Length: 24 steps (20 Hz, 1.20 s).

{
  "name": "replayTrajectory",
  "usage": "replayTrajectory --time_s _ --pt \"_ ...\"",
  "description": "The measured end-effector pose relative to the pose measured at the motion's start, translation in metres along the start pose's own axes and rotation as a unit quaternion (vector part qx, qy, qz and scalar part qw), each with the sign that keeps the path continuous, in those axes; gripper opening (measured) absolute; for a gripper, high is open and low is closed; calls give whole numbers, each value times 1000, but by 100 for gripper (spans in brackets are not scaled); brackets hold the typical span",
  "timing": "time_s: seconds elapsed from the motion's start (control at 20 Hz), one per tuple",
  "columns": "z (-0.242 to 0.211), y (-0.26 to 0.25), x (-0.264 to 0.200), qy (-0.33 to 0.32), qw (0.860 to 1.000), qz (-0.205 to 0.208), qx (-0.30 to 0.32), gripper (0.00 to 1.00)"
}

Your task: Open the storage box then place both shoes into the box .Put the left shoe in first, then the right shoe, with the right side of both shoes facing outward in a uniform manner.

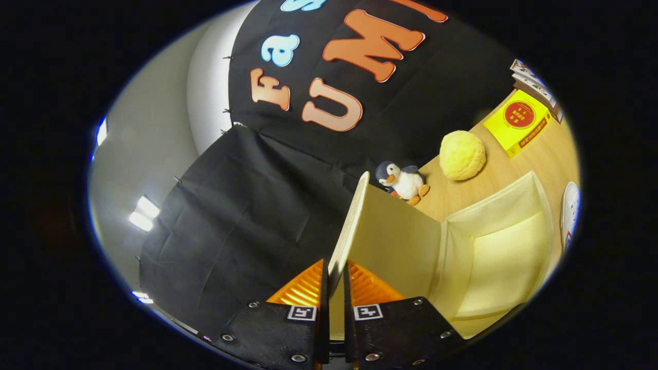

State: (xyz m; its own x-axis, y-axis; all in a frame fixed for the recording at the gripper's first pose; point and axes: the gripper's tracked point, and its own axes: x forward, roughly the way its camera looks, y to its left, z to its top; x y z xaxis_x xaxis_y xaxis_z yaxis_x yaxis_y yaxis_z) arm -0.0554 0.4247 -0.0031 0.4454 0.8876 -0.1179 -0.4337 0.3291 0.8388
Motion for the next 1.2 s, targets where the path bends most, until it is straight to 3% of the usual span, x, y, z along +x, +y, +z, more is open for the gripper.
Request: replayTrajectory --time_s 0.15,0.25,0.4,0.5,0.85,1.2 --pt "-18 0 20 23 999 -21 -38 19" --pt "-28 -6 27 38 996 -43 -68 40" --pt "-36 -14 30 48 993 -63 -81 84" --pt "-35 -21 25 41 992 -80 -90 98" --pt "5 -79 -21 -11 981 -163 -102 98" --pt "37 -150 -99 -54 963 -249 -86 98"
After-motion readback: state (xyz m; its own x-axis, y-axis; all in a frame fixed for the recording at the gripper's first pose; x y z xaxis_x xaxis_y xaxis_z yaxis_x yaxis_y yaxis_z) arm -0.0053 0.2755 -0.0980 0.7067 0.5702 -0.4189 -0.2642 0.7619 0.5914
